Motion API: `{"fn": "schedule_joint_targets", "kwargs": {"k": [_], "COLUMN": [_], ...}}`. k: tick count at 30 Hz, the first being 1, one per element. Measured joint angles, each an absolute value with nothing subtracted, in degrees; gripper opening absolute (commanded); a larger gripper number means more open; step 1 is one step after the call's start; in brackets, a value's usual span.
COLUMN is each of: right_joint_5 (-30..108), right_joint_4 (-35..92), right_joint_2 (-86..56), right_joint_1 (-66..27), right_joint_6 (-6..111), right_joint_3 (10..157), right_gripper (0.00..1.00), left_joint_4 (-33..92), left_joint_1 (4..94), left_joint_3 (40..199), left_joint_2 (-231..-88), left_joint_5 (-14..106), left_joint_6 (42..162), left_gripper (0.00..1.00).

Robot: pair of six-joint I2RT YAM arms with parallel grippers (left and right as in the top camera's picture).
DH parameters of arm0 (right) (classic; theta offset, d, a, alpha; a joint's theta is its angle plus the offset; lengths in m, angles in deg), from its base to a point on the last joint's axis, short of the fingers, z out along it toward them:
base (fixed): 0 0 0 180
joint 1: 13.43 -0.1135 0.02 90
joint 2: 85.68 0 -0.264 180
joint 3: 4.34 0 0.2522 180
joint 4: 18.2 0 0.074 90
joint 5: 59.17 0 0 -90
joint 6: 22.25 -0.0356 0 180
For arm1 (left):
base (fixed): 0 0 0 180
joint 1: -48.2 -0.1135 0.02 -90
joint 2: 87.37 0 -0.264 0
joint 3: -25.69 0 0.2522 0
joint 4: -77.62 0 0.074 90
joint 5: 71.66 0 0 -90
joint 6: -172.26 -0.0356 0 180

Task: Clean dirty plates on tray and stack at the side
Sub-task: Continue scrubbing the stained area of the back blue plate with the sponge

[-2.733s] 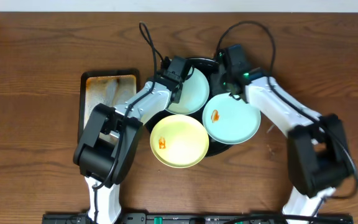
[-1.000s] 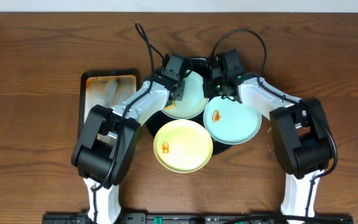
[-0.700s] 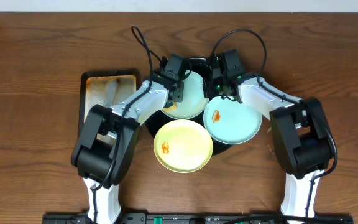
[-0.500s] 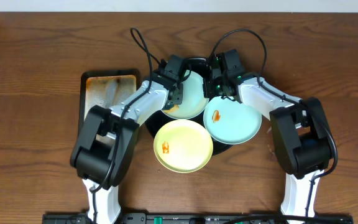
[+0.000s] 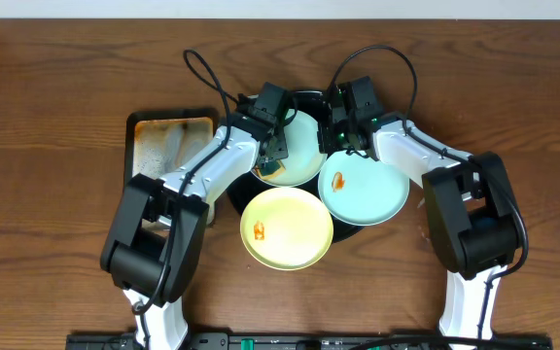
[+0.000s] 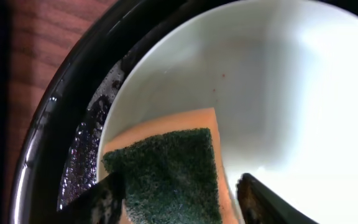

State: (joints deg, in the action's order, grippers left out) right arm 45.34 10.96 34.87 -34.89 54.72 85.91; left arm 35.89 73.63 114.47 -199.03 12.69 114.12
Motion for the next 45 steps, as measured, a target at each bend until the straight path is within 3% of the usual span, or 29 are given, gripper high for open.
{"fn": "schedule_joint_targets", "kwargs": {"k": [3, 13, 27, 36, 42, 45], "right_joint_5": [45.4, 45.4, 45.4, 45.4, 45.4, 45.4], "right_joint_4": [11.0, 11.0, 11.2, 11.2, 11.3, 11.4], "right_joint_2": [34.9, 34.9, 34.9, 34.9, 34.9, 34.9], "right_joint_1": [-34.9, -34.9, -34.9, -34.9, -34.9, -34.9], "right_joint_6": [54.7, 54.7, 54.7, 54.7, 54.7, 54.7], "right_joint_3": [85.9, 85.9, 86.0, 86.0, 86.0, 86.0], "right_gripper": [0.01, 0.01, 0.01, 0.01, 0.01, 0.01], "left_joint_4": [35.9, 35.6, 33.0, 35.2, 37.3, 37.8], "left_joint_1": [73.0, 71.1, 71.2, 71.9, 72.3, 72.3], "left_joint_3": [114.5, 114.5, 113.4, 112.7, 112.7, 112.7], "left_joint_2": [-199.0, -197.1, -194.5, -197.0, -200.9, -201.0], "left_joint_5": [13.5, 16.5, 18.2, 18.9, 19.4, 19.5], "left_joint_6": [116.8, 119.8, 128.0, 130.3, 129.7, 128.3], "left_gripper": [0.67, 0.68, 0.60, 0.61, 0.24, 0.11]}}
